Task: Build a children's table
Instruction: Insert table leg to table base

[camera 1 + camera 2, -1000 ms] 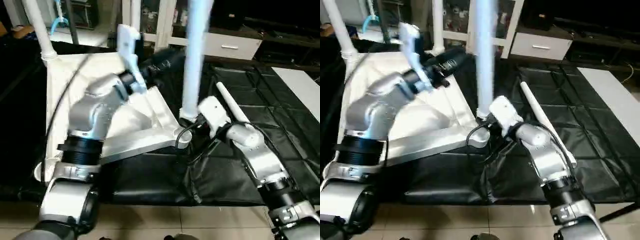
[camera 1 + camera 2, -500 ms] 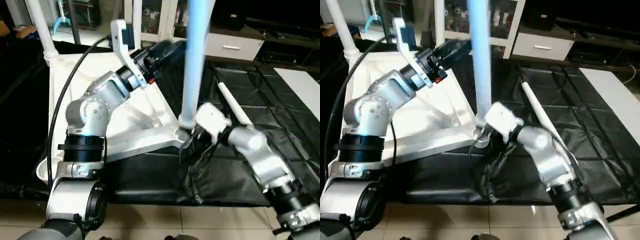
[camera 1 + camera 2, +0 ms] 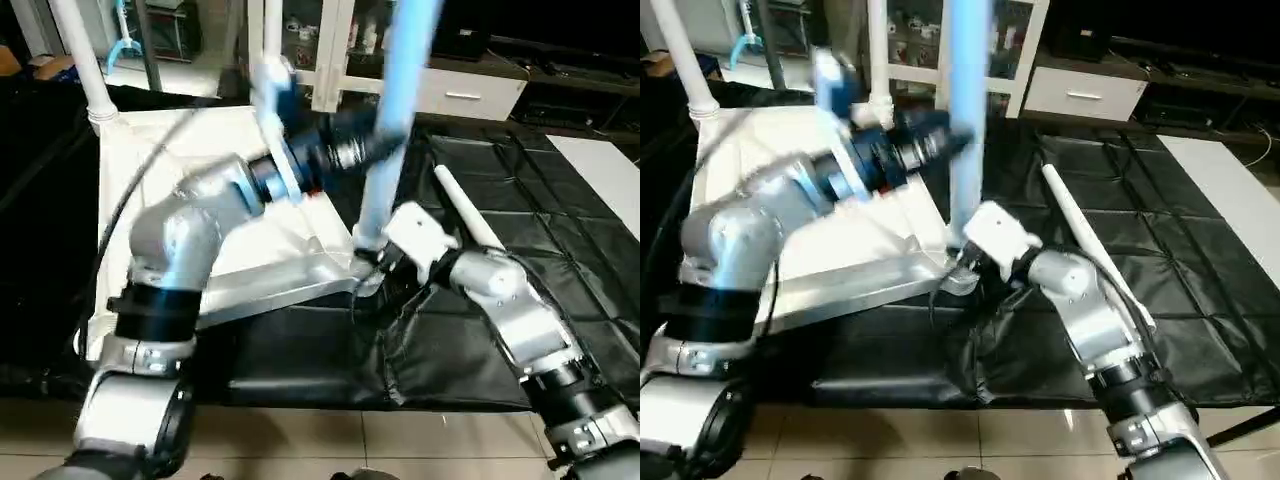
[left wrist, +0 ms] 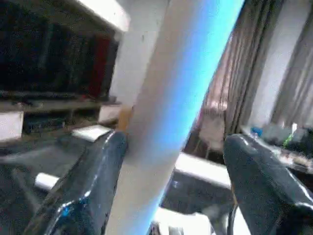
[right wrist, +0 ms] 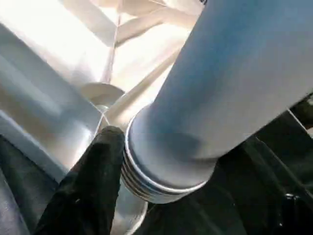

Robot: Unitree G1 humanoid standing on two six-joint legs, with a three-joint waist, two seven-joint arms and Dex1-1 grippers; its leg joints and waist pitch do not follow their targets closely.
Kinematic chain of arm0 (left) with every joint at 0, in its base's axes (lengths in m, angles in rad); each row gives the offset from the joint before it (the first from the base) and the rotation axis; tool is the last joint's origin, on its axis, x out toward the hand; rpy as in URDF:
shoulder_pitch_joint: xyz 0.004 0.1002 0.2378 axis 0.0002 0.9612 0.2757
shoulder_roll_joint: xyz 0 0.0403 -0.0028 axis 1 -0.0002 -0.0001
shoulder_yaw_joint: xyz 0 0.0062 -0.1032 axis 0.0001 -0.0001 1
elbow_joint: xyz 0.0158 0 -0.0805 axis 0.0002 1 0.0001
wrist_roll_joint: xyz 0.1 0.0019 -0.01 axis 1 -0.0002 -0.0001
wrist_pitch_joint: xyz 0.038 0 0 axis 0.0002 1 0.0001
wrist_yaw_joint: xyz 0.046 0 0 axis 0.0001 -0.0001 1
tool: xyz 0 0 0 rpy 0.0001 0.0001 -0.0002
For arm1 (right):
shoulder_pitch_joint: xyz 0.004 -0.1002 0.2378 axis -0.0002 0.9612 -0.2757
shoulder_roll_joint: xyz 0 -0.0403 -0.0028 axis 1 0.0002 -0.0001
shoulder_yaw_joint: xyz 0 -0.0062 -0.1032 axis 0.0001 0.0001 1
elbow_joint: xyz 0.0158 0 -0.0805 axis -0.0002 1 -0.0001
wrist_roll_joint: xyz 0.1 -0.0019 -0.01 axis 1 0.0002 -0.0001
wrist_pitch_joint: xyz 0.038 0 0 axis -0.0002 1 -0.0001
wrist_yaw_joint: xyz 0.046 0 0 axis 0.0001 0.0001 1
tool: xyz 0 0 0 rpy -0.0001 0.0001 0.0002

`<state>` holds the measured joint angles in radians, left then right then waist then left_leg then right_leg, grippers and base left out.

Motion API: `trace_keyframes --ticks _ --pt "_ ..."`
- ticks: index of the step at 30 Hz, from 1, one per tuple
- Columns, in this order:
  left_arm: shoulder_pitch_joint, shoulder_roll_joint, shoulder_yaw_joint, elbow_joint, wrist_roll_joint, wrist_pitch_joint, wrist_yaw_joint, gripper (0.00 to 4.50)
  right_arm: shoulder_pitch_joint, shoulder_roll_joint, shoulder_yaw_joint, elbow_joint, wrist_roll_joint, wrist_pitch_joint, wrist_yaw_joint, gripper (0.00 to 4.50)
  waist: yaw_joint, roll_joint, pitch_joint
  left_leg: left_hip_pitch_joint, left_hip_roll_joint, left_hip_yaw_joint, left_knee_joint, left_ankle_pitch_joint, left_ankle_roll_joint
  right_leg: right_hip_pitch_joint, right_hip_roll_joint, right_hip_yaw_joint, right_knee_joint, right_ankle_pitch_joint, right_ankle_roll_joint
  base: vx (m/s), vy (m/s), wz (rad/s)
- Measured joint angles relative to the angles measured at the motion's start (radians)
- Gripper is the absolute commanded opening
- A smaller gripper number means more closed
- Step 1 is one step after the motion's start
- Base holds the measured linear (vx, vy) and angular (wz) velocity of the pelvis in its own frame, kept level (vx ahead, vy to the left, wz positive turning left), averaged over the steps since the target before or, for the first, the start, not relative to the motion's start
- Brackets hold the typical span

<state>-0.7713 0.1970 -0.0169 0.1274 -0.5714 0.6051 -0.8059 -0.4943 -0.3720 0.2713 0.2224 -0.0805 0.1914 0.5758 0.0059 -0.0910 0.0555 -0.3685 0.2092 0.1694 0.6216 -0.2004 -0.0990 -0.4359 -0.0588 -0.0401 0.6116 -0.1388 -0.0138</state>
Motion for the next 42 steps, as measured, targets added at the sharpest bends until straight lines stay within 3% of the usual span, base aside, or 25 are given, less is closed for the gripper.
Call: trace_keyframes --ticks 5,12,16,17,22,36,37,41,42 --pt "0.000 -0.010 0.015 -0.033 -0.014 0.007 -0.010 3.55 0.005 -0.021 0.007 -0.017 -0.009 0.004 0.019 2.66 0.000 0.001 0.000 0.000 0.000 0.000 0.000 0.000 0.000 0.000 0.000 0.000 0.000 0.000 0.000 0.000 0.000 0.00" --pt "-0.049 -0.055 0.081 -0.026 -0.083 0.006 0.027 3.55 0.055 -0.067 0.077 -0.047 -0.059 0.001 0.070 2.66 0.000 0.002 0.000 0.000 0.000 0.000 0.000 0.000 0.000 0.001 0.000 0.001 -0.001 0.000 0.000 0.000 0.000 0.00" --pt "-0.049 -0.054 0.087 -0.025 -0.090 0.006 0.032 3.55 0.055 -0.071 0.078 -0.051 -0.079 0.001 0.068 2.66 0.000 0.002 0.000 0.001 0.000 0.000 0.000 0.000 0.000 0.001 0.000 0.000 0.000 -0.001 0.001 0.000 0.000 0.00" --pt "-0.049 -0.054 0.090 -0.025 -0.090 0.006 0.035 3.26 0.055 -0.070 0.078 -0.051 -0.079 0.001 0.067 2.66 0.000 0.002 0.000 0.001 0.000 0.000 0.000 0.000 0.000 0.001 0.000 0.000 -0.001 -0.001 0.001 0.000 0.000 0.00" --pt "-0.059 -0.050 0.132 0.045 -0.079 0.006 0.096 2.98 0.054 -0.055 0.077 -0.046 -0.082 0.003 0.053 2.66 -0.001 0.002 0.000 0.000 0.000 0.000 0.000 0.000 0.000 0.001 0.000 0.000 0.000 -0.002 0.003 0.000 0.000 0.00" --pt "-0.083 -0.042 0.178 0.057 -0.066 -0.042 0.154 1.91 0.024 -0.023 0.072 -0.011 -0.077 -0.029 0.044 2.66 0.001 0.002 0.000 -0.001 0.000 0.000 0.000 0.000 0.000 0.000 0.000 0.000 -0.001 0.000 0.000 0.000 0.000 0.00" --pt "-0.091 -0.038 0.185 0.057 -0.064 -0.045 0.156 1.90 0.024 -0.015 0.068 -0.011 -0.066 -0.042 0.045 3.22 0.000 0.002 0.000 -0.001 0.000 0.000 0.000 0.000 0.000 0.000 0.000 0.000 -0.001 0.000 0.000 0.000 0.000 0.00" --pt "-0.109 -0.018 0.199 0.053 -0.079 -0.033 0.154 1.77 0.024 0.015 0.037 -0.036 -0.017 -0.081 0.042 3.41 0.000 0.002 0.000 0.000 0.000 0.000 0.000 0.000 0.000 0.000 0.000 0.000 0.000 0.000 0.000 0.000 0.000 0.00" --pt "-0.109 -0.016 0.198 0.052 -0.087 -0.029 0.150 1.65 0.023 0.019 0.028 -0.047 -0.006 -0.096 0.039 3.81 0.001 0.002 0.000 -0.001 0.000 0.000 0.000 0.000 0.000 0.000 0.000 0.000 -0.001 0.000 0.000 0.000 0.000 0.00"
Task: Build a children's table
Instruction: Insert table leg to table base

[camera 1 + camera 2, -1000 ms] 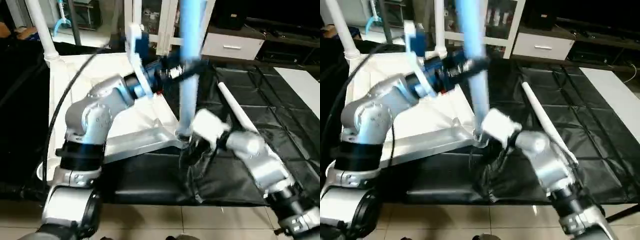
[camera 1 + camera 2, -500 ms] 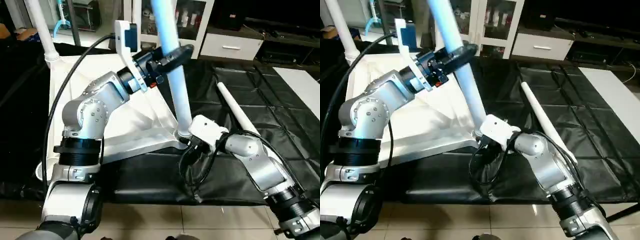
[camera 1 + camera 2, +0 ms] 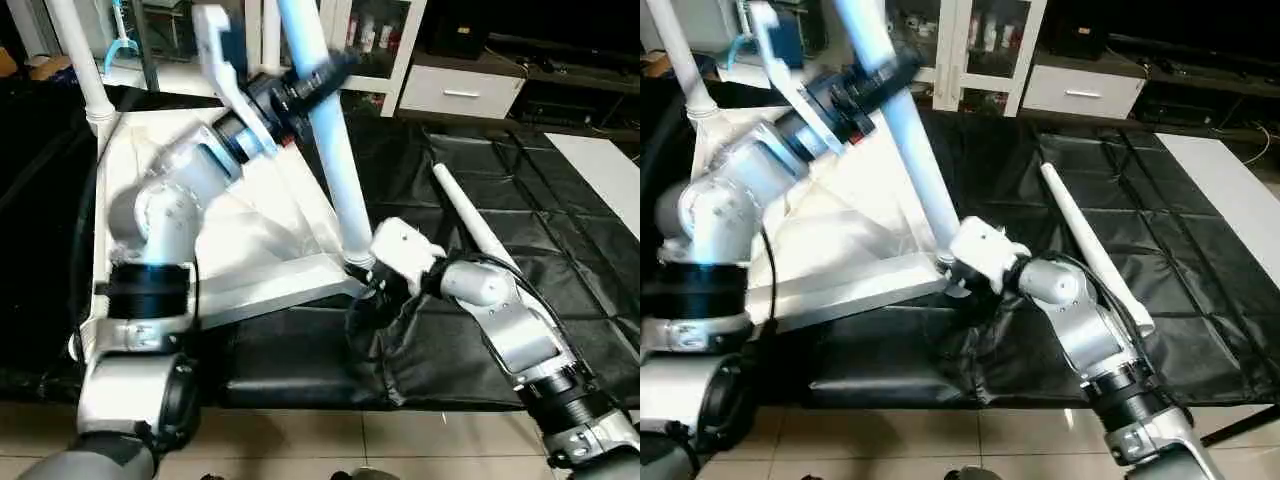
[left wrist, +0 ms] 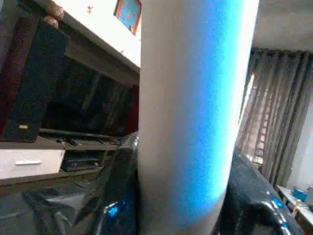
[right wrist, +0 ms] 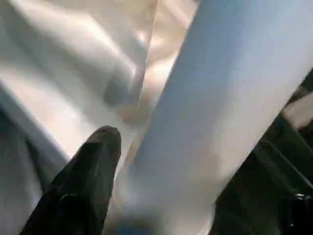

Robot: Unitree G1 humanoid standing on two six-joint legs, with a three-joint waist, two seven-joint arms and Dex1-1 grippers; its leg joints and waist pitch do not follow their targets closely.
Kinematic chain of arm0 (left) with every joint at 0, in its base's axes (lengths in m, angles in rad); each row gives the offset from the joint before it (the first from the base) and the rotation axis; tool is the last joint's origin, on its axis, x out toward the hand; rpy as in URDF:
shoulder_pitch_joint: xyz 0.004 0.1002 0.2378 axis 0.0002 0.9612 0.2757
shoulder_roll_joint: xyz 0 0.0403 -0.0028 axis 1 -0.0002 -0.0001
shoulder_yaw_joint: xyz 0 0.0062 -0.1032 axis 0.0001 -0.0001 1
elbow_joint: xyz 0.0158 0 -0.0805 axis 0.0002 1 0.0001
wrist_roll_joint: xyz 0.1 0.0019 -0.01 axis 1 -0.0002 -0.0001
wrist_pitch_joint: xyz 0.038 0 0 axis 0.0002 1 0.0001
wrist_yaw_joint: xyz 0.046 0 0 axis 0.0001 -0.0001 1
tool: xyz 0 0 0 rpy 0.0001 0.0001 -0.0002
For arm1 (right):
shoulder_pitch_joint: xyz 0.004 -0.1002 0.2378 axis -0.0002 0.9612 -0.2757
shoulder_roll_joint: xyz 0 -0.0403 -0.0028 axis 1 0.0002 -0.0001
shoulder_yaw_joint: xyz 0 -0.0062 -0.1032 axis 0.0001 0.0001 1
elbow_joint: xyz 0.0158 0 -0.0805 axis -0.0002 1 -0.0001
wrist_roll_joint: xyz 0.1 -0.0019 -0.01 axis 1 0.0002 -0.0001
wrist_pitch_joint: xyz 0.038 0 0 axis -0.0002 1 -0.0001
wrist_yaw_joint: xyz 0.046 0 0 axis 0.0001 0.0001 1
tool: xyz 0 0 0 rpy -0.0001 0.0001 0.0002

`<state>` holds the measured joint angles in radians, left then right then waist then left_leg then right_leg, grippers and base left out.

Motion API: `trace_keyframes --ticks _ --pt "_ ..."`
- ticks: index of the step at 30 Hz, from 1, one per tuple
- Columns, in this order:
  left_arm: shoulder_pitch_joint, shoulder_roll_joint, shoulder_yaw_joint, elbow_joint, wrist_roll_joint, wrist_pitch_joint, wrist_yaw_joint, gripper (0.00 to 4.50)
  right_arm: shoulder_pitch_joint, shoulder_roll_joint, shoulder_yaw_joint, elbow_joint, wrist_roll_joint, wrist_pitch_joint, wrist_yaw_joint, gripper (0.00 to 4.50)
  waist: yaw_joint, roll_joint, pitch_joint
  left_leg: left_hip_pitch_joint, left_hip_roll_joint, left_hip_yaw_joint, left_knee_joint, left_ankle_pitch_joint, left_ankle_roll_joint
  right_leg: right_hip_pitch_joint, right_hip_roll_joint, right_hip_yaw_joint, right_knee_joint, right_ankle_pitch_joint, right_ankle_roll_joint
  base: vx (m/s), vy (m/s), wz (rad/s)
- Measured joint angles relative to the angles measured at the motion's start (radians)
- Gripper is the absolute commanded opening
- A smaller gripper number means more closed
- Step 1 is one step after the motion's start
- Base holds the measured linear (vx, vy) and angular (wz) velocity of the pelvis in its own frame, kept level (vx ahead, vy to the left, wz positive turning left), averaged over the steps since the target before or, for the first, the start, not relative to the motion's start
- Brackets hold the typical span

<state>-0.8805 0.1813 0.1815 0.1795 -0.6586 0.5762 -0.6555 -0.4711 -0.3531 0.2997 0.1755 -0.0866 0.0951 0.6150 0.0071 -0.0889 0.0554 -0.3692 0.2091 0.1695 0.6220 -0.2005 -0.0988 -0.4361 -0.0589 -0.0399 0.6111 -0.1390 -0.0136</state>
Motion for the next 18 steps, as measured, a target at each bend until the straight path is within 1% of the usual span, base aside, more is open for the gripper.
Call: trace_keyframes --ticks 2,3,5,7,8,9,11,12,13,15,18 --pt "0.000 0.005 0.001 -0.003 -0.005 0.003 0.000 1.63 -0.003 0.003 -0.011 -0.012 0.006 -0.019 -0.001 3.82 0.003 0.000 0.000 0.000 0.000 0.000 0.000 0.000 0.000 0.001 0.000 0.000 0.000 0.000 0.000 0.000 0.000 0.00" --pt "0.000 0.007 0.003 -0.005 -0.006 0.004 0.000 1.62 -0.007 0.003 -0.019 -0.014 0.007 -0.023 -0.002 3.94 0.005 0.000 0.000 0.000 0.000 0.000 0.000 0.000 0.000 0.001 0.000 0.000 0.000 0.000 0.000 0.000 0.000 0.00" --pt "-0.002 0.007 0.012 -0.011 -0.016 0.004 0.000 1.62 -0.007 0.029 -0.060 -0.026 0.052 -0.015 -0.005 4.19 0.006 -0.001 0.000 0.000 0.000 0.000 0.000 0.000 0.000 0.000 0.000 0.000 0.000 0.000 0.000 0.000 0.000 0.00" --pt "-0.019 0.008 0.016 -0.011 -0.017 0.007 0.000 1.61 -0.008 0.063 -0.127 -0.083 0.158 0.037 0.003 4.24 0.008 -0.003 0.001 0.000 0.000 0.000 0.000 0.000 0.000 -0.001 0.000 0.000 0.001 0.000 0.000 0.000 0.000 0.00" --pt "-0.028 0.009 0.014 -0.012 -0.017 0.009 -0.006 1.61 -0.015 0.065 -0.157 -0.114 0.229 0.092 0.033 4.38 0.011 -0.003 0.001 0.000 0.000 0.000 0.000 0.000 0.000 0.000 0.000 0.000 0.001 0.000 0.000 0.000 0.000 0.00" --pt "-0.034 0.017 0.010 -0.020 -0.017 0.013 -0.018 1.61 -0.031 0.054 -0.199 -0.144 0.329 0.173 0.088 4.49 0.014 -0.003 0.001 0.001 0.000 0.000 0.000 0.000 0.000 0.001 0.000 0.000 0.001 0.000 0.000 0.000 0.000 0.00" --pt "-0.037 0.029 0.005 -0.031 -0.017 0.021 -0.025 1.61 -0.050 0.017 -0.239 -0.170 0.411 0.244 0.150 4.50 0.020 -0.003 0.001 0.001 0.000 0.000 0.000 0.000 0.000 0.001 0.000 0.000 0.000 0.000 0.000 0.000 0.000 0.00" --pt "-0.037 0.037 -0.004 -0.039 -0.025 0.050 -0.038 1.61 -0.072 -0.028 -0.250 -0.156 0.473 0.297 0.232 4.50 0.023 -0.002 0.001 0.001 0.000 0.000 0.001 0.000 0.001 0.001 0.000 0.000 0.001 0.000 0.000 0.000 0.000 0.00" --pt "-0.037 0.040 -0.015 -0.047 -0.035 0.074 -0.048 1.61 -0.090 -0.065 -0.257 -0.132 0.506 0.331 0.289 4.50 0.027 -0.002 0.001 0.000 0.000 0.000 0.001 0.001 0.001 0.001 -0.001 0.000 0.000 0.000 -0.001 0.000 0.000 0.00" --pt "-0.037 0.037 -0.044 -0.068 -0.052 0.108 -0.068 1.61 -0.131 -0.113 -0.274 -0.077 0.541 0.383 0.384 4.50 0.033 -0.002 0.001 0.000 0.000 0.001 0.001 0.001 0.002 0.002 -0.001 0.000 0.001 0.000 -0.001 0.000 0.000 0.00" --pt "-0.038 0.018 -0.091 -0.091 -0.057 0.134 -0.087 1.61 -0.175 -0.149 -0.267 -0.009 0.551 0.425 0.505 4.50 0.033 -0.002 0.001 0.000 0.000 0.000 0.001 0.001 0.002 0.002 -0.001 0.000 0.001 0.001 -0.001 0.000 0.000 0.00"
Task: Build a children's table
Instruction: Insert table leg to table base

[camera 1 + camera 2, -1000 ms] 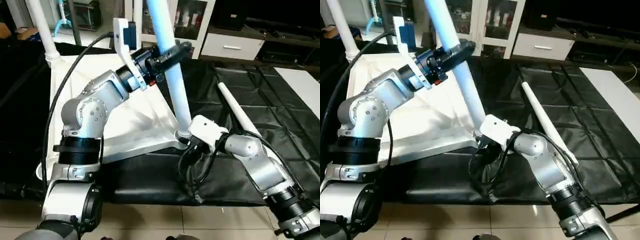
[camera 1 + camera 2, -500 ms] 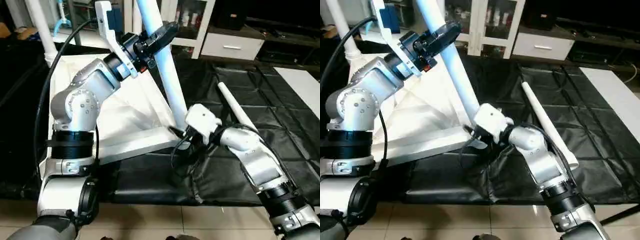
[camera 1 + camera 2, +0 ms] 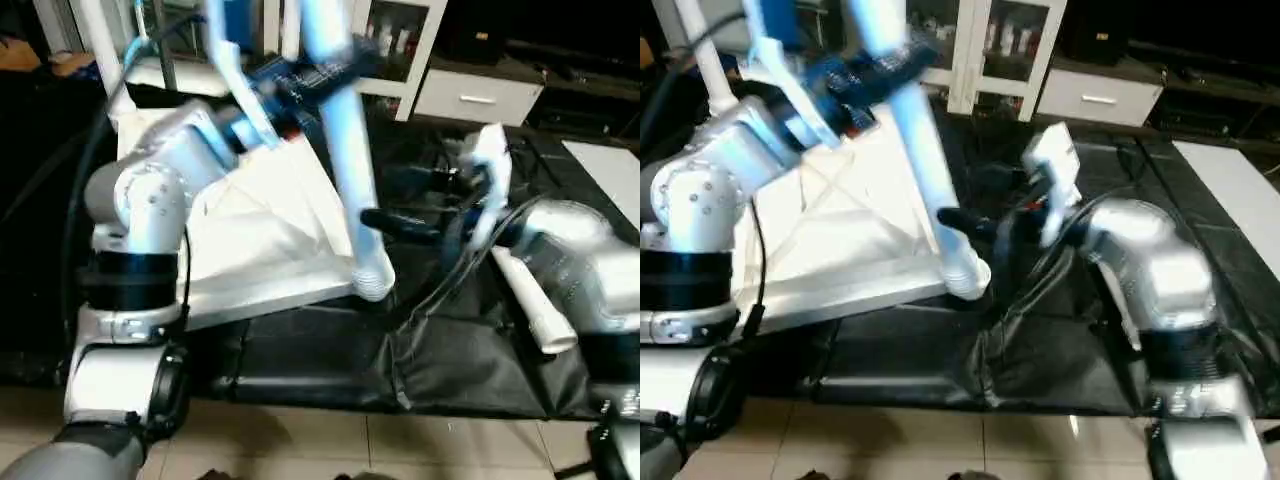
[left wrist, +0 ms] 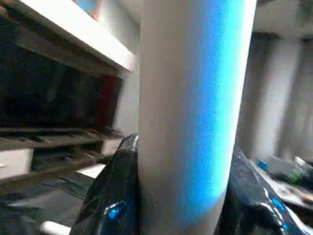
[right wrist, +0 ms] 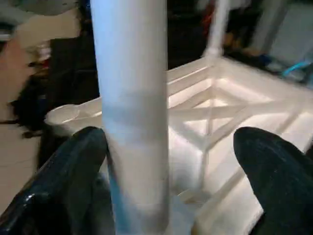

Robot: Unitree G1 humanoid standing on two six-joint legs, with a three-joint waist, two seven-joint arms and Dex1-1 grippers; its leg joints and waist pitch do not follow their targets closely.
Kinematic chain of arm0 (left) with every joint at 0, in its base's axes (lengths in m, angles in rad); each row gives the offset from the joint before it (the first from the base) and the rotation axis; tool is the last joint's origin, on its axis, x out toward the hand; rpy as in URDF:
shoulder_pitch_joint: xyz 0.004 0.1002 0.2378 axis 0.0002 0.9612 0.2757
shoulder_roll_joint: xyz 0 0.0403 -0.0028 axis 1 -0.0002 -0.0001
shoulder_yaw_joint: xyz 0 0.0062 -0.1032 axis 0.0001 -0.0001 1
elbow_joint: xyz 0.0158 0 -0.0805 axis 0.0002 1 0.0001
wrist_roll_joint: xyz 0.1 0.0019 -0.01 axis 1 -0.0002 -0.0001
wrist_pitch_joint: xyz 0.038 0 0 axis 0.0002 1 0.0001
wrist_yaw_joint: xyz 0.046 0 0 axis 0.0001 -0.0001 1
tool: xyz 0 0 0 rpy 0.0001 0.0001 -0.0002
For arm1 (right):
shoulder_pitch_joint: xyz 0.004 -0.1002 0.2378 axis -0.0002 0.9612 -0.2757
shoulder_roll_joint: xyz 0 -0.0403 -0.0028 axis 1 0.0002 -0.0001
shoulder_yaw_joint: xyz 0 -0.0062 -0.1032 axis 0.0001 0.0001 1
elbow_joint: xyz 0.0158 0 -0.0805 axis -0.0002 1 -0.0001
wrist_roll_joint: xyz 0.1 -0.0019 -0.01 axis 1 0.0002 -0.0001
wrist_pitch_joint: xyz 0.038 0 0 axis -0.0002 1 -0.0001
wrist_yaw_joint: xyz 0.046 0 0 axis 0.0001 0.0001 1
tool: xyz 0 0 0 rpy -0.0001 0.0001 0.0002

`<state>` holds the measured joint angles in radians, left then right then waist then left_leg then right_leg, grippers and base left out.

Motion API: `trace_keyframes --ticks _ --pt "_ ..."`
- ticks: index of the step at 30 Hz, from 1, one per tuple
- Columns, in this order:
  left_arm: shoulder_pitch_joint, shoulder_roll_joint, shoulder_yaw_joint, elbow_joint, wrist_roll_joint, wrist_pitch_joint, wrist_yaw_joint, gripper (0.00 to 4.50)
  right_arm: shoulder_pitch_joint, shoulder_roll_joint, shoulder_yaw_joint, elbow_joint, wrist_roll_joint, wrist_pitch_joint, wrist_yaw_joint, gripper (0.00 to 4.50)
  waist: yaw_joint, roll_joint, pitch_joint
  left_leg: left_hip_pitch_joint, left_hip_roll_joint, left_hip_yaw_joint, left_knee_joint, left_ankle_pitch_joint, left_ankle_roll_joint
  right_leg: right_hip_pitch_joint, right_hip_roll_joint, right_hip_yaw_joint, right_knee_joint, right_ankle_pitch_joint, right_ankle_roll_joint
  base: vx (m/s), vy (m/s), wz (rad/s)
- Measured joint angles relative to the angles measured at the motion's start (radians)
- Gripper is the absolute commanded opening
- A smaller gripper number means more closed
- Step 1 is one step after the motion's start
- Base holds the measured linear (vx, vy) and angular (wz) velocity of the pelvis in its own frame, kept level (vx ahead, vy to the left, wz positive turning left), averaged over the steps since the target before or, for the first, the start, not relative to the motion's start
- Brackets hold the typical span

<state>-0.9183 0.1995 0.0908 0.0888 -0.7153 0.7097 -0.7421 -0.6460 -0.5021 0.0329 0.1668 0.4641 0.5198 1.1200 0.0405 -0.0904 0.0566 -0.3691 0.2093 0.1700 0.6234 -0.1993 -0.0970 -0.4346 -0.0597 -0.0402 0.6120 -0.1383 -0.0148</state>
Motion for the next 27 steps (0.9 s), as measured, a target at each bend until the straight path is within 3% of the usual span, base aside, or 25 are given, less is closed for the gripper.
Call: trace_keyframes --ticks 6,12,27 --pt "-0.019 -0.033 -0.051 -0.006 -0.007 0.015 -0.033 1.61 -0.019 -0.089 0.080 0.018 0.000 0.076 0.137 4.50 -0.003 0.000 0.000 0.000 0.000 0.000 0.000 0.000 0.000 0.000 0.000 0.000 0.001 0.000 0.000 0.000 0.000 0.00" --pt "-0.035 -0.028 -0.050 -0.011 -0.019 0.029 -0.037 1.61 -0.008 -0.127 0.164 0.011 -0.013 0.088 0.213 4.50 -0.003 0.000 0.000 0.000 0.000 0.000 0.000 0.000 0.000 -0.001 0.000 -0.001 0.000 -0.001 0.001 0.000 0.000 0.00" --pt "-0.035 -0.021 -0.071 -0.072 -0.084 0.106 -0.106 1.61 0.002 -0.128 0.198 0.023 -0.035 0.088 0.269 4.50 -0.001 0.001 0.000 -0.001 0.000 -0.001 0.001 0.000 0.000 0.000 0.000 -0.001 0.000 0.000 0.000 0.000 0.000 0.00"
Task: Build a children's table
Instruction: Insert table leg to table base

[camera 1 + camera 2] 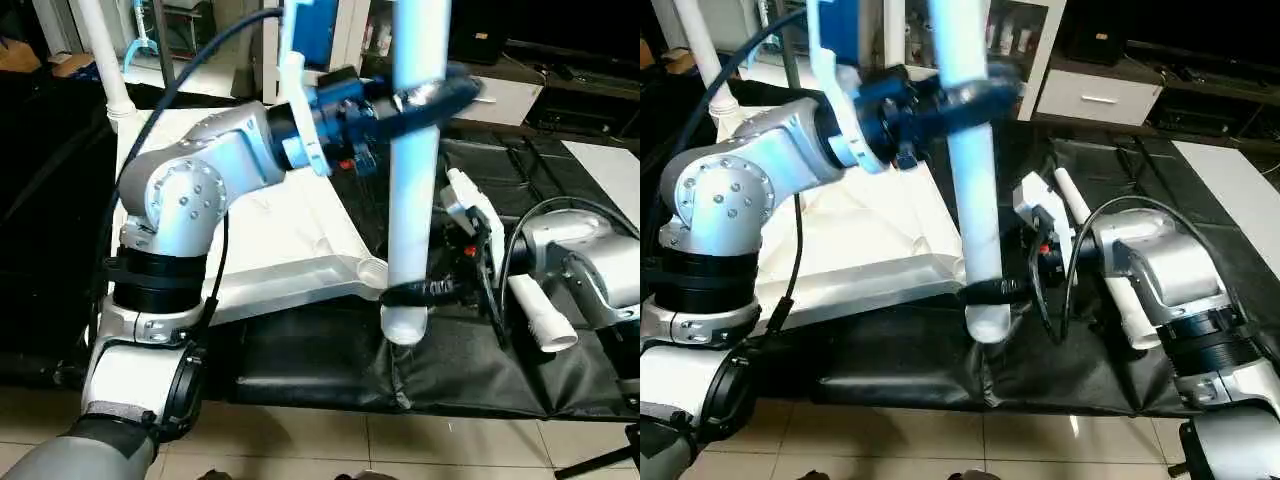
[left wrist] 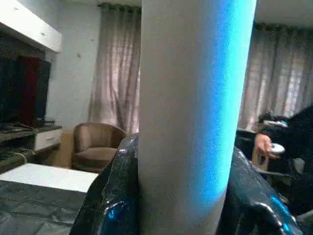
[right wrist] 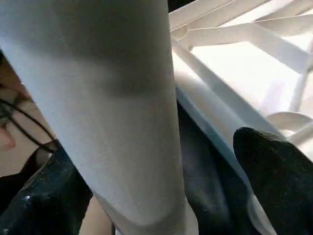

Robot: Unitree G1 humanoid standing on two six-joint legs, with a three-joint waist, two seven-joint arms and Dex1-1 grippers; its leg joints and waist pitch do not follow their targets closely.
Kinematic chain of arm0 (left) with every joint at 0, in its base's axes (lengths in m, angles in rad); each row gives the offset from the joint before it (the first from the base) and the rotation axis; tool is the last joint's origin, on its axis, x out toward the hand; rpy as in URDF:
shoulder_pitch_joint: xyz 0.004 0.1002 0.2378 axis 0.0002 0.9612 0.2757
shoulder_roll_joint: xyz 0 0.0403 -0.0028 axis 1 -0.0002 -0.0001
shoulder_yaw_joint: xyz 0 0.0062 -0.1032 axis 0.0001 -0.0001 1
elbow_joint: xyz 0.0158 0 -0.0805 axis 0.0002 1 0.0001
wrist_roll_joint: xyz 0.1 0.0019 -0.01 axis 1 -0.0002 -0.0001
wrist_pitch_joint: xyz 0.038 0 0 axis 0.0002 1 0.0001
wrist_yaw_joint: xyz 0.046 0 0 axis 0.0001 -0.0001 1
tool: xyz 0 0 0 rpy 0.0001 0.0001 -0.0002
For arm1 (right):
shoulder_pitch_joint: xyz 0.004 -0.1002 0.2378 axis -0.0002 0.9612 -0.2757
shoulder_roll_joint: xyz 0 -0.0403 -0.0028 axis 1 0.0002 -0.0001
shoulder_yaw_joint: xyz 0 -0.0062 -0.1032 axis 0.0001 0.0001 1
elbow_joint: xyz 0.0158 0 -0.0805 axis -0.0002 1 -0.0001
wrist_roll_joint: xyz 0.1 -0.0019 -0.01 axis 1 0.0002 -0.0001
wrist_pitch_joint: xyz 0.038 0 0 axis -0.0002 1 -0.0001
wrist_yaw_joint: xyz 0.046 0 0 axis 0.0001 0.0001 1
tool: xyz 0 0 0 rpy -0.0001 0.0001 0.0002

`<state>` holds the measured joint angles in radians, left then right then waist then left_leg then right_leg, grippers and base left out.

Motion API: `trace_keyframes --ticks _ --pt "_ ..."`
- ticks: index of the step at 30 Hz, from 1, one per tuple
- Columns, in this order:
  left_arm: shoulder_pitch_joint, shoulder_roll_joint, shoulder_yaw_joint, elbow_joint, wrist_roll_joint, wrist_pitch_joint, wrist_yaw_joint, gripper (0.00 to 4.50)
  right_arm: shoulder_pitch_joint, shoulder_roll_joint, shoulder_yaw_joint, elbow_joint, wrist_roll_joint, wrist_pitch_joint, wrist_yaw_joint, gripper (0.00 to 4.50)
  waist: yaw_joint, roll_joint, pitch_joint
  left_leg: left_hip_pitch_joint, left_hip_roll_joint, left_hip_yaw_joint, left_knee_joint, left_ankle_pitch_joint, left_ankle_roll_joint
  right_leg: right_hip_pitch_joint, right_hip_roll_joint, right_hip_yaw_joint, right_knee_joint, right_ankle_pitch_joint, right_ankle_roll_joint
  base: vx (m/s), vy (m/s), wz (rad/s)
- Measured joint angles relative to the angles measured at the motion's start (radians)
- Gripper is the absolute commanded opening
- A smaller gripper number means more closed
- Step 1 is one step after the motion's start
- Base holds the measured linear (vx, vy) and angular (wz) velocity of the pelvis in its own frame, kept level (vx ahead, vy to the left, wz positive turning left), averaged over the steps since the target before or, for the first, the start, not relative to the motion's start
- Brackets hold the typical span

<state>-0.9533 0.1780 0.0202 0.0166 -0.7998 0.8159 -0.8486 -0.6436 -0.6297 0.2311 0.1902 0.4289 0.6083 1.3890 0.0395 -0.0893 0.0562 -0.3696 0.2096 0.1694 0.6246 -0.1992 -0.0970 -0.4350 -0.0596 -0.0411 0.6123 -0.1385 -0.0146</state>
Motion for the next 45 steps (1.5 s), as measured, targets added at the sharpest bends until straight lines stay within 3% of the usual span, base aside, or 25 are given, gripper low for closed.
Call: trace_keyframes --ticks 18,19,21,28,45 --pt "0.000 0.006 -0.010 -0.014 -0.032 0.041 -0.033 1.61 0.010 -0.050 0.043 -0.053 0.032 0.066 0.128 4.50 0.001 0.000 0.000 0.000 0.000 0.000 0.000 0.000 0.000 0.000 0.000 0.000 0.000 0.000 0.000 0.000 0.000 0.00" --pt "0.000 0.006 -0.010 -0.014 -0.032 0.041 -0.033 1.61 0.010 -0.050 0.043 -0.053 0.032 0.067 0.129 4.23 0.001 0.000 0.000 0.000 0.000 0.000 0.000 0.000 0.000 0.000 0.000 0.000 0.000 0.000 0.000 0.000 0.000 0.00" --pt "0.000 0.006 -0.010 -0.014 -0.033 0.042 -0.033 1.61 0.010 -0.049 0.043 -0.053 0.032 0.068 0.130 4.23 0.001 0.000 0.000 0.000 0.000 0.000 0.000 0.000 0.000 0.000 0.000 0.000 0.000 0.000 0.000 0.000 0.000 0.00" --pt "0.000 0.007 -0.015 -0.014 -0.033 0.050 -0.033 1.61 0.010 -0.049 0.045 -0.053 0.033 0.068 0.130 3.42 0.002 0.000 0.000 0.000 0.000 0.000 0.000 0.000 0.000 0.000 0.000 0.000 0.000 0.000 0.000 0.000 0.000 0.00" --pt "0.000 -0.011 0.014 0.008 -0.041 0.050 -0.009 1.61 0.010 -0.048 0.046 -0.067 0.038 0.076 0.137 2.11 0.002 0.000 0.000 0.000 0.000 0.000 0.001 0.000 0.000 0.001 0.000 0.000 0.000 0.000 0.000 0.000 0.000 0.00"
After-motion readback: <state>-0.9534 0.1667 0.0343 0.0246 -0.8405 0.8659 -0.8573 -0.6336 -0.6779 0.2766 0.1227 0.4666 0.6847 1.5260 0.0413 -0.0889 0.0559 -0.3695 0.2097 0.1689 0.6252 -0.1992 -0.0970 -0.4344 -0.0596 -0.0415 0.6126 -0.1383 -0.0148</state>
